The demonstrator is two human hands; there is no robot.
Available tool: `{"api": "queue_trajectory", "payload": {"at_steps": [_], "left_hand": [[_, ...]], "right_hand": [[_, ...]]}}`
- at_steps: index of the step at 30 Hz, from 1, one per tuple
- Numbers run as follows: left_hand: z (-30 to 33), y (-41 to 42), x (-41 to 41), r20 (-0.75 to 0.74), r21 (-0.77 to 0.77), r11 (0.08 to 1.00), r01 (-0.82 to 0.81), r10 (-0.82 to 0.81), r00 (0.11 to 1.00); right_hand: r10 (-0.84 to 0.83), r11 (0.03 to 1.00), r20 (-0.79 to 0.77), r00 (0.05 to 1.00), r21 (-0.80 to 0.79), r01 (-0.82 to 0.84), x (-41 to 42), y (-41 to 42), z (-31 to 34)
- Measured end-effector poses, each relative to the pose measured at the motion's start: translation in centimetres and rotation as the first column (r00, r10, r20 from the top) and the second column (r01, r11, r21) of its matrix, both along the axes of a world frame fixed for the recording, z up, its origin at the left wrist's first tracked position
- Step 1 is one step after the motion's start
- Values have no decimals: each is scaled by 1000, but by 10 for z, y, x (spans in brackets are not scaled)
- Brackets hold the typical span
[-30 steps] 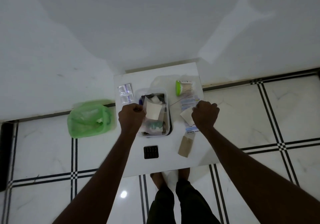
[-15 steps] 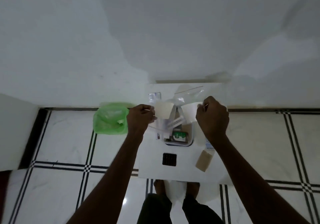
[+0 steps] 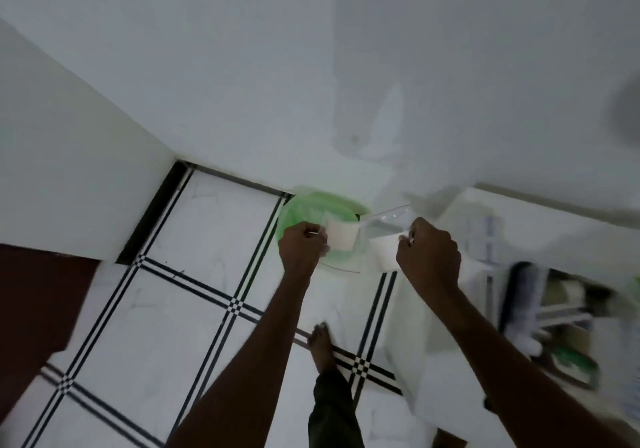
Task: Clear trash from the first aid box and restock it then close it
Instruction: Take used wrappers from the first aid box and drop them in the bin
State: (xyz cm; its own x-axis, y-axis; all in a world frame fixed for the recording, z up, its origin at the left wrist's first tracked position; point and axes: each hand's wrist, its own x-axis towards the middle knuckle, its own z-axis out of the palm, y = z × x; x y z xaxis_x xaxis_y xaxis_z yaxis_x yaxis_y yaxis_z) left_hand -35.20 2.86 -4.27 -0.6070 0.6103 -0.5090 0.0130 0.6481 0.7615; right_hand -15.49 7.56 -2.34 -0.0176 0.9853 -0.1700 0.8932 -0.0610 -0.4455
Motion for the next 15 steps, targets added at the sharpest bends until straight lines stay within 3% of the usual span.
{"api": "queue_trajectory", "payload": {"at_steps": [7, 13, 15], "left_hand": [[-164, 30, -128, -128, -180, 984, 1, -24, 991], [-319, 62, -185, -125, -320, 947, 32, -76, 989], [-340, 75, -193, -122, -350, 935, 55, -103, 987]], "right_hand": [[36, 988, 34, 999, -150, -30, -140, 42, -155], [-19, 942, 56, 998, -334, 37, -207, 69, -285], [-68, 918, 50, 996, -389, 82, -222, 76, -318]]}}
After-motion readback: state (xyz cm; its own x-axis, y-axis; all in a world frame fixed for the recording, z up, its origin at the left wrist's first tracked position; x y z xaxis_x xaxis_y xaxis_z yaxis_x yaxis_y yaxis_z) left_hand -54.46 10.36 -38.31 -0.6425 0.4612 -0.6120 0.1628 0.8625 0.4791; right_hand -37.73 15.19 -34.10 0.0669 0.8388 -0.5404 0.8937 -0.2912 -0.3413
